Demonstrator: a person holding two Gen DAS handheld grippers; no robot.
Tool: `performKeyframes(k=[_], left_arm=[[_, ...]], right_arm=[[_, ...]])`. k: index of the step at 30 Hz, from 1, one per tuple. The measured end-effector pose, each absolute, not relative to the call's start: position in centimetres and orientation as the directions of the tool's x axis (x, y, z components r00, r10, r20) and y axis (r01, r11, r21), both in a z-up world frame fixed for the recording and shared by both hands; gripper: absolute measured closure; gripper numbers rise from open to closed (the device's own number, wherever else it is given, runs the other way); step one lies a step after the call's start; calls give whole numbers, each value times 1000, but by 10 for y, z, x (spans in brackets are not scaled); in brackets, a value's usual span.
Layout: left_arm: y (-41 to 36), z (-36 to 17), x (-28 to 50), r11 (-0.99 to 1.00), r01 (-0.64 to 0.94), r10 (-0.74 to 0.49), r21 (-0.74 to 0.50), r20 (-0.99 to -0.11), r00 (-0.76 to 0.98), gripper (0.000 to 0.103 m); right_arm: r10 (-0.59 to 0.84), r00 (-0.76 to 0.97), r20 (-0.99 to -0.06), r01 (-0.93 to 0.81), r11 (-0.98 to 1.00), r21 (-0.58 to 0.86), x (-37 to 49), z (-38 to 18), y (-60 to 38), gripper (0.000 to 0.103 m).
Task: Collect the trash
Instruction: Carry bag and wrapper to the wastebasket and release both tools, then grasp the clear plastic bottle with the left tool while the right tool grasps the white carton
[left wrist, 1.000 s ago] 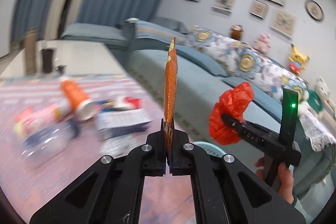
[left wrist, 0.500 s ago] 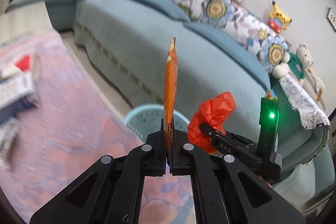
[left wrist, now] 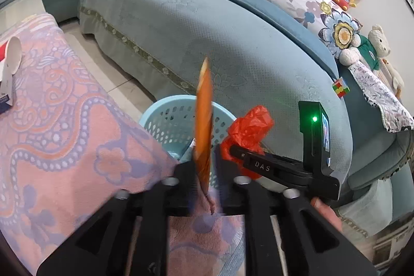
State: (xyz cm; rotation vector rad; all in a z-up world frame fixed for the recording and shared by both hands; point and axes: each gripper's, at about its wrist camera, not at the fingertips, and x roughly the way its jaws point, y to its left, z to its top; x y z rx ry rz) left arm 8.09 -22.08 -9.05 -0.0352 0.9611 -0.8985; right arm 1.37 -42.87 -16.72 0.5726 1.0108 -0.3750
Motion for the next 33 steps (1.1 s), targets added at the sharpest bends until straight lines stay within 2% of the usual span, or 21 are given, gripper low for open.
performKeyframes(k=[2,3,15,22,27,30,33], left_arm=[[-218,-85,81,658,640,-676,-396,-685,271,63],[-215,-82,82,658,637,-681,-401,-679,275,61],[-193,-54,80,661,626,-708,-413,-621,338,61],[-147,-11,71,694,620,-696,-365,-559,450,57],[-70,19,66,782,549,-614,-295,-514,599,48],[-17,26,66,857,460,-511,-235,-511,692,40],[38,26,69,909,360,-415,-210,-523,744,38]], right_arm=[[-32,497,-867,541,793,281,14,-164,-430,43],[-37,503,-864,541,793,281,12,-162,-431,41],[-91,617,-782,472,837,275,5,-111,-417,41],[-91,766,-636,302,925,231,6,-39,-360,41],[-9,859,-511,124,973,192,10,8,-295,41],[56,876,-480,26,986,164,18,24,-252,41],[117,875,-471,-52,987,149,31,28,-214,44]])
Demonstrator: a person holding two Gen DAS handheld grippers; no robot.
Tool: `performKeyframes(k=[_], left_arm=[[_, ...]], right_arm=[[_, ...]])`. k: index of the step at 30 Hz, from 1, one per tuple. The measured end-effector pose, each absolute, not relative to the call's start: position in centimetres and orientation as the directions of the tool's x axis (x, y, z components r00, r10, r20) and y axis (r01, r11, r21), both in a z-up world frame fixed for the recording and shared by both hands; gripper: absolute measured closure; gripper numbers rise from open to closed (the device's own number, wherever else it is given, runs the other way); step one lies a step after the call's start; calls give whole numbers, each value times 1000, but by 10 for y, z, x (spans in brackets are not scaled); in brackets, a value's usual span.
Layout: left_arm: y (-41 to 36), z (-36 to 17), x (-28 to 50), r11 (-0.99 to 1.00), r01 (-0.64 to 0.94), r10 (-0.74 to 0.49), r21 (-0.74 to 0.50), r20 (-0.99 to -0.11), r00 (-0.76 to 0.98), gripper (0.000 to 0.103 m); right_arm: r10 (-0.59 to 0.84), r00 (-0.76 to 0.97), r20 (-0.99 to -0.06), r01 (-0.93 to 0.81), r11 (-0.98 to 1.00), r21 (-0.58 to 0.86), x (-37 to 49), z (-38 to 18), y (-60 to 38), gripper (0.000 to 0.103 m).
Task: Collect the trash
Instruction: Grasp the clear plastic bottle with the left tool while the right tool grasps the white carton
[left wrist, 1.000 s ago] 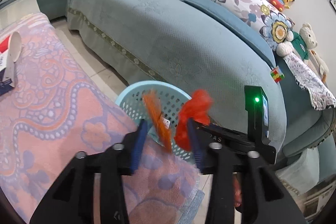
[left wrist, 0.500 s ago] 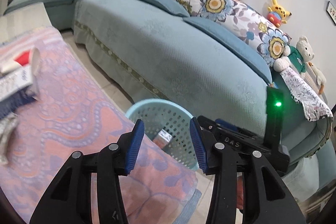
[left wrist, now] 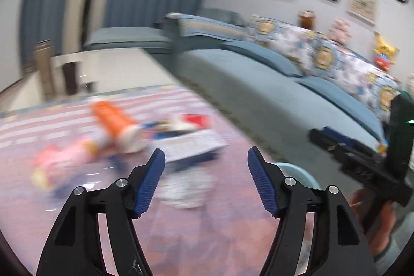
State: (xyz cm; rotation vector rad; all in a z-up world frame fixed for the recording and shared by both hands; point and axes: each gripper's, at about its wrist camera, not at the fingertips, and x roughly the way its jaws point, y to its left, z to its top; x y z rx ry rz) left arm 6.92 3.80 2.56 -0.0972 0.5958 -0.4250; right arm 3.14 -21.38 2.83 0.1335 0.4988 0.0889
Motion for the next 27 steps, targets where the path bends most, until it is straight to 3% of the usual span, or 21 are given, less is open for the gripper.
performKeyframes(k=[5,11,19,24,27], left_arm=[[117,11,79,965,188,-259,-182,-565,783,38],[167,-24,105,985,82,-162,-151,-648,744,38],[168,-42,114,982,134,-189,-134,-711,677,38],[153,-44,102,914,262,-406,-311,-737,540,39],[138,-44,100,931,262,-360,-253,-753,551,39]], right_arm=[[215,845,-491,-165,976,143,57,17,-157,64],[251,786,-565,-207,968,141,81,-24,-114,68],[259,740,-621,-207,966,156,93,-46,-108,68],[273,736,-620,-210,962,174,91,-48,-112,68],[277,734,-619,-208,961,183,92,-47,-113,68]])
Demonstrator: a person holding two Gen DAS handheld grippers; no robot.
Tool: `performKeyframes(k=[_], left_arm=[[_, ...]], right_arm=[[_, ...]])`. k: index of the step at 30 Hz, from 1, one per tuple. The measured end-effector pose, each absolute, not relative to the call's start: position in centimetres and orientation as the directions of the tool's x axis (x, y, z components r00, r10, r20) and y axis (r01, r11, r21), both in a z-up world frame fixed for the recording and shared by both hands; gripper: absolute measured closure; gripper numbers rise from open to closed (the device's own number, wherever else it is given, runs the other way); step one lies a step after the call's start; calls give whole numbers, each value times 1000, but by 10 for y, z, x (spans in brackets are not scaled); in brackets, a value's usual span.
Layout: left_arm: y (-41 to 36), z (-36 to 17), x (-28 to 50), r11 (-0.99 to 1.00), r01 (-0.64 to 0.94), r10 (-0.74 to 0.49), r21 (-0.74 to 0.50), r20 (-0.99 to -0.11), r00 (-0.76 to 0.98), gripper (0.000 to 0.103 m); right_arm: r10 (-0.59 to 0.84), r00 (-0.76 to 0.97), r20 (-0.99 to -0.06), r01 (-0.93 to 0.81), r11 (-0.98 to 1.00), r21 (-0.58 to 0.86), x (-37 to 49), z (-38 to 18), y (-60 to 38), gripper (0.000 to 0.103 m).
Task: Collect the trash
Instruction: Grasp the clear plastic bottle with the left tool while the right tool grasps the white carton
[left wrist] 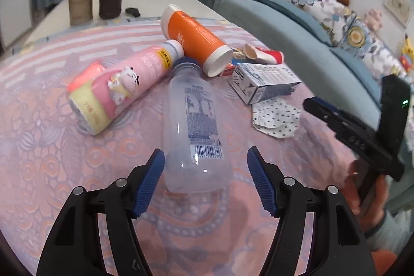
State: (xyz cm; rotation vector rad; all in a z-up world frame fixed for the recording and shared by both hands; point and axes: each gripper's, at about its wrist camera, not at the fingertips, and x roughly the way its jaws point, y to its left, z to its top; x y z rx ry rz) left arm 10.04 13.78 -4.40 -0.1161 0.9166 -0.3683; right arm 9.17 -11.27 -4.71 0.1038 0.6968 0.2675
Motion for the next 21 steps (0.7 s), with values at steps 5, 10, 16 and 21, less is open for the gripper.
performKeyframes(k=[5,10,16,21], left_arm=[[128,-48,123,958,159,-286,-238,-769,571,34],[112,-57,141,984,81,-176,-159,-804,568,38],[111,-64,138,984,60,-171,-169,-781,601,49],[127,-66,116,971,42,-209,-237,-740,639,49]], right_arm=[[316,724,-613,-220,948,229,95,-42,-121,68],[283,734,-617,-221,959,177,116,-25,-135,67],[278,696,-662,-187,960,207,165,-32,-152,46],[344,612,-712,-222,939,263,193,-54,-147,46]])
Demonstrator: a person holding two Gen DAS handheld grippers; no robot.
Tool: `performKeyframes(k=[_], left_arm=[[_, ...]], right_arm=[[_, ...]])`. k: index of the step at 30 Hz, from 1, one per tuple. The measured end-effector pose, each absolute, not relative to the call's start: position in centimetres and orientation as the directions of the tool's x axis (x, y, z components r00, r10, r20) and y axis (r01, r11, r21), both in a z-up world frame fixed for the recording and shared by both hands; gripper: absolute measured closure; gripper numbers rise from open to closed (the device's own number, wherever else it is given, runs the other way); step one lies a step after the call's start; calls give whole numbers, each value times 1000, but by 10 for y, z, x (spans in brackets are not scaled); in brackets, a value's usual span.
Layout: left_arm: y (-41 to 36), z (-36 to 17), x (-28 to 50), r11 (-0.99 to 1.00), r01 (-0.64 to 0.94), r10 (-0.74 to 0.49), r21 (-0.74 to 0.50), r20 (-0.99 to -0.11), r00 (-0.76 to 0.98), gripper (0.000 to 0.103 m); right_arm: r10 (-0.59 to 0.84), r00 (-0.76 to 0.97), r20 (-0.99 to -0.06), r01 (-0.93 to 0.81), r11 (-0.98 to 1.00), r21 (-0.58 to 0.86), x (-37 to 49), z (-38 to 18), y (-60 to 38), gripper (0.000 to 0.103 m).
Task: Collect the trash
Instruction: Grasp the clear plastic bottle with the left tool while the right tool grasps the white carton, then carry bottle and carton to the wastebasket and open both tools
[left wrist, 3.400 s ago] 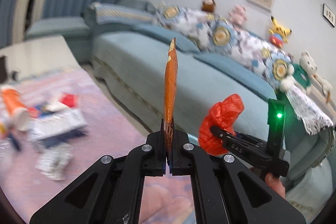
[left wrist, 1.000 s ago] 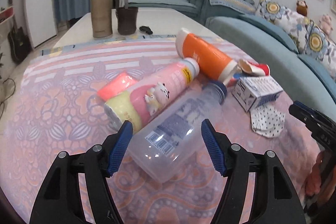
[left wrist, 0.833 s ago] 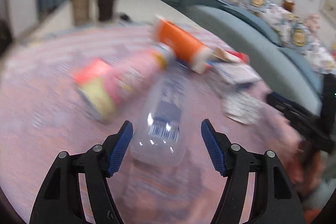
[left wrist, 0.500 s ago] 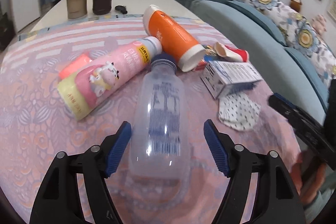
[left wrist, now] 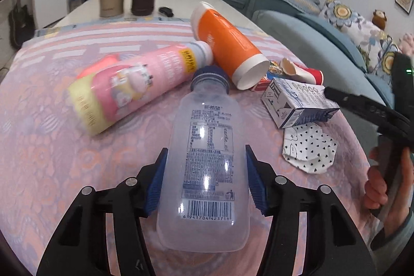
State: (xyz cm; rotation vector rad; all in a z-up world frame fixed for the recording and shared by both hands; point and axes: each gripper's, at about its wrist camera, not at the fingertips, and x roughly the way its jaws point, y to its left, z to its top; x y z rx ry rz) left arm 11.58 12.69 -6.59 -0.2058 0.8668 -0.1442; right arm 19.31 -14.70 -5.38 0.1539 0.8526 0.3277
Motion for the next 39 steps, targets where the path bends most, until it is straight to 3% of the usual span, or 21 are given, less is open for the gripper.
performKeyframes(k=[3,5,13,19,23,32,33,39], left_arm=[[133,-65,104,966,14,-205,-259,-730,652,50],[138,-63,98,960,-9,-205,-279,-729,653,50],[155,-61,78,949,-59,-191,-310,-713,675,50],[156,-63,75,945,-65,-193,-321,-704,684,50],[158,-64,77,949,-62,-186,-310,-705,684,50],[159,-64,81,949,-59,-188,-309,-708,680,50],[160,-64,81,949,-58,-190,-310,-708,681,50],[166,-59,75,926,-32,-247,-377,-666,704,50]], right_arm=[[369,584,-723,-285,927,243,183,-59,-132,48],[400,579,-711,-348,909,229,166,-56,-117,56],[617,410,-672,-588,742,322,106,-42,-53,57],[507,516,-690,-536,820,202,130,-30,-53,55],[478,466,-744,-532,824,196,159,-47,-35,41],[411,425,-807,-561,819,122,166,-73,7,42],[407,425,-809,-559,820,119,165,-75,9,48],[447,466,-764,-547,824,148,145,-62,-7,50]])
